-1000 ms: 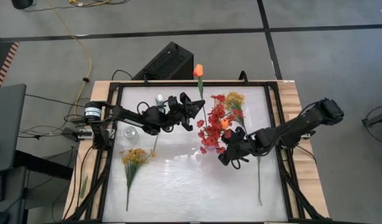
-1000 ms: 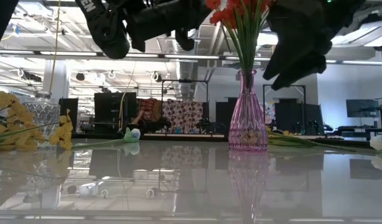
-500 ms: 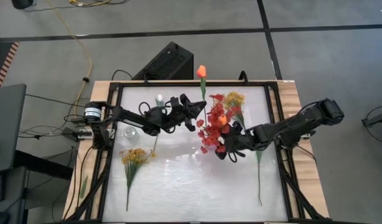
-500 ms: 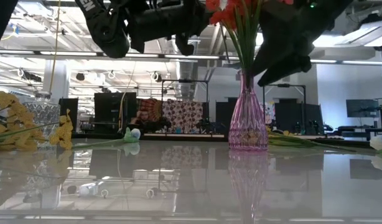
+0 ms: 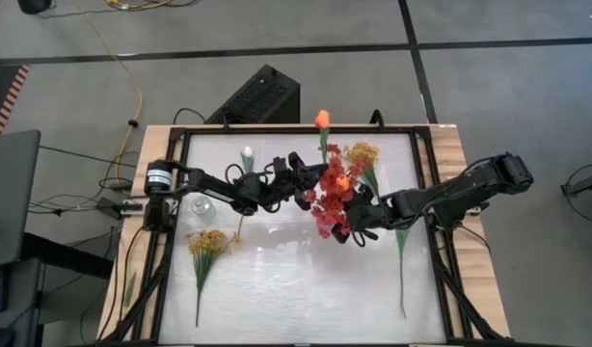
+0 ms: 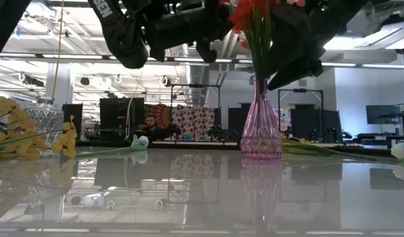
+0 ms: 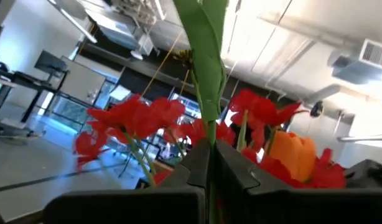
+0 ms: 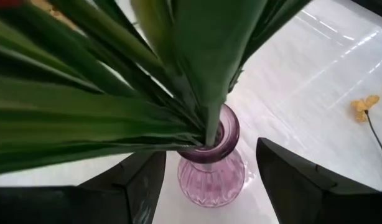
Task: Sort flowers into vase by color
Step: Put the orange flower into the violet vase
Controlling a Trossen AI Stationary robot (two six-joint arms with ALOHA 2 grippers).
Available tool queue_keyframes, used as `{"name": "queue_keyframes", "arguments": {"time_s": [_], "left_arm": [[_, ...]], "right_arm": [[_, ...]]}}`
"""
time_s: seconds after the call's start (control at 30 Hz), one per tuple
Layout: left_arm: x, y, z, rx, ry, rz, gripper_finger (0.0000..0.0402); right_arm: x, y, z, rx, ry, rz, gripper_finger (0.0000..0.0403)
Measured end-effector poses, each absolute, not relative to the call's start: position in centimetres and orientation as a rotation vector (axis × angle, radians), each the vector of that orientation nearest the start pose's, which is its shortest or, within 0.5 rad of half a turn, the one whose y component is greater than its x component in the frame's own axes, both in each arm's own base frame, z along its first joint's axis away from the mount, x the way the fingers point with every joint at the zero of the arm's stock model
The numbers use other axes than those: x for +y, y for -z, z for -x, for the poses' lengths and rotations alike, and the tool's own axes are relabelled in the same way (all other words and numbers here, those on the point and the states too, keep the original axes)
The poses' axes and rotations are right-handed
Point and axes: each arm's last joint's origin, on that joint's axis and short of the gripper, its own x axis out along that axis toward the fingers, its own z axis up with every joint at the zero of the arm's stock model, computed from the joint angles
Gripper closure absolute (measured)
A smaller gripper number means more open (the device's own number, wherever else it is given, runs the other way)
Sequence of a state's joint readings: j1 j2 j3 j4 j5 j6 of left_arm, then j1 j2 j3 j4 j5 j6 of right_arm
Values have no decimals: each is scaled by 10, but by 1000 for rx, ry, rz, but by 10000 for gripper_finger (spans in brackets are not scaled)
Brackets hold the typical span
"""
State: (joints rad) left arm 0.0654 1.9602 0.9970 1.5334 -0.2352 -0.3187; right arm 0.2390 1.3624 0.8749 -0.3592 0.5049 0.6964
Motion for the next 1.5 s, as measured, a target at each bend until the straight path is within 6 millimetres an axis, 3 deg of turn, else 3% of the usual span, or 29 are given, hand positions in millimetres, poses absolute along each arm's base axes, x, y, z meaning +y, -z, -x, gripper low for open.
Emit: {"name": "queue_keyframes", "arguments": {"time_s": [0.77,1.5], "left_arm": [[32,-224,-390,-536,-249,200,401],[26,-212,-397,-370,-58,58,401]], "right_arm": [[51,-230,-267,659,502,-352,127],[48,-231,-267,637,546,-335,127]]}}
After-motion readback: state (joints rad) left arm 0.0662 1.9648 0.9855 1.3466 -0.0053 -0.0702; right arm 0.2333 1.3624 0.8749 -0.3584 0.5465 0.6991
